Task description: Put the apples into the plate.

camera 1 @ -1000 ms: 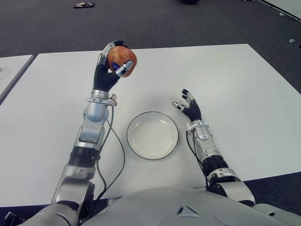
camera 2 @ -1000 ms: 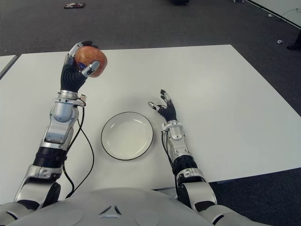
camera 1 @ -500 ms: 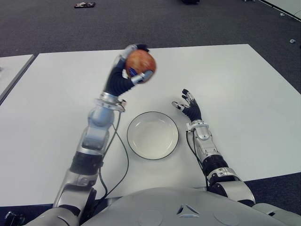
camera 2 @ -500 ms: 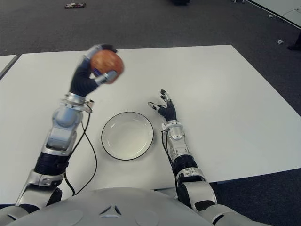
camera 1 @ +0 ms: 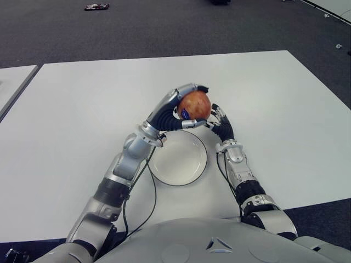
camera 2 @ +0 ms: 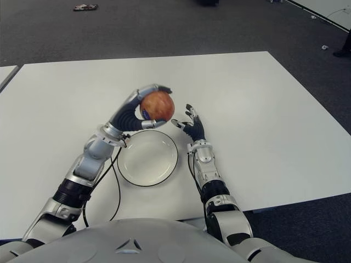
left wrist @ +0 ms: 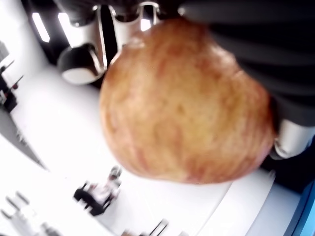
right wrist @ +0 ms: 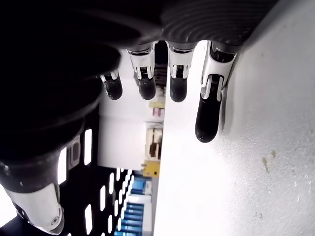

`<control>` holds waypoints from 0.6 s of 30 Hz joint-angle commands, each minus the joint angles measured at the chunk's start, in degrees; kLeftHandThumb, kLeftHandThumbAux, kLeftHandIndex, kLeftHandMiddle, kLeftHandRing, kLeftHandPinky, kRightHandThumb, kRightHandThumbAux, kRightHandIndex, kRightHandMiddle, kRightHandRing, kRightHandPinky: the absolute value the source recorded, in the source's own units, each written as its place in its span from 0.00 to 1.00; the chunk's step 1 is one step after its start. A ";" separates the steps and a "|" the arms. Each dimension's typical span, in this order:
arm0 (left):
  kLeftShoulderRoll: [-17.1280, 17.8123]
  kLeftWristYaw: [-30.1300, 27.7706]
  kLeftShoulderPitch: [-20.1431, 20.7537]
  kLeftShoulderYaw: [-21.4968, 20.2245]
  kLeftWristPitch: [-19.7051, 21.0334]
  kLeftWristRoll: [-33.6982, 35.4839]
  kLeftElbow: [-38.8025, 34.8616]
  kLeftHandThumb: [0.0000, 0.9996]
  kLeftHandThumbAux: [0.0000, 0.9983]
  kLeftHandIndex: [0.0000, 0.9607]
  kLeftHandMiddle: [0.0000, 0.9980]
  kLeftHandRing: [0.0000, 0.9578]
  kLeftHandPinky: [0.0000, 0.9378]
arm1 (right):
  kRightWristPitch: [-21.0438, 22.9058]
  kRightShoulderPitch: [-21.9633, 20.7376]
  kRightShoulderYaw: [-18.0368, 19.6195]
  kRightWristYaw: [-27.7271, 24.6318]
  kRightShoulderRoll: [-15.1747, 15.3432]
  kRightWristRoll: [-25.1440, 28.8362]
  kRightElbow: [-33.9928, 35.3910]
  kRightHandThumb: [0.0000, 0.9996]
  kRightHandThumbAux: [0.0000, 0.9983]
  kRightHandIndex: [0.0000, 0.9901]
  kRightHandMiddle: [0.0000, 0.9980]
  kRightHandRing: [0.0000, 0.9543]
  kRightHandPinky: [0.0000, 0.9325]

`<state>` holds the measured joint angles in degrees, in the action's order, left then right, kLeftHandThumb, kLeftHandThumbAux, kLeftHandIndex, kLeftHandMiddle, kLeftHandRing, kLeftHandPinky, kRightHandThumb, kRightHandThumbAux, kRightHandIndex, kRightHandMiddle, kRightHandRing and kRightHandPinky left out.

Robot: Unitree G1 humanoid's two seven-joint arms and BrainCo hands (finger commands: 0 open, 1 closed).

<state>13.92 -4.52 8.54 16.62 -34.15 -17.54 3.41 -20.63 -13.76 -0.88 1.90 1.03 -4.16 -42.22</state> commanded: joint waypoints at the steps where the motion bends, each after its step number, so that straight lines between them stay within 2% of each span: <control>1: 2.04 0.57 1.28 0.09 -3.50 -4.13 4.56 0.73 0.70 0.46 0.86 0.90 0.92 | 1.33 1.96 0.60 -0.61 -0.30 0.89 -3.00 0.10 0.70 0.00 0.03 0.10 0.19; 12: 7.13 3.59 1.96 0.42 -7.53 -15.69 9.63 0.73 0.70 0.46 0.84 0.87 0.88 | 0.37 1.65 0.93 -0.51 -0.42 0.59 -4.55 0.11 0.70 0.00 0.02 0.08 0.15; 18: 10.10 3.75 0.68 1.35 -5.43 -21.86 9.29 0.73 0.70 0.46 0.83 0.86 0.87 | 0.15 2.04 0.78 -0.46 -0.30 0.12 -4.08 0.09 0.70 0.00 0.02 0.06 0.14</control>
<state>22.86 -1.31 9.68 17.27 -40.62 -37.23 12.87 -23.03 -14.08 -0.01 1.57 0.93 -4.13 -44.12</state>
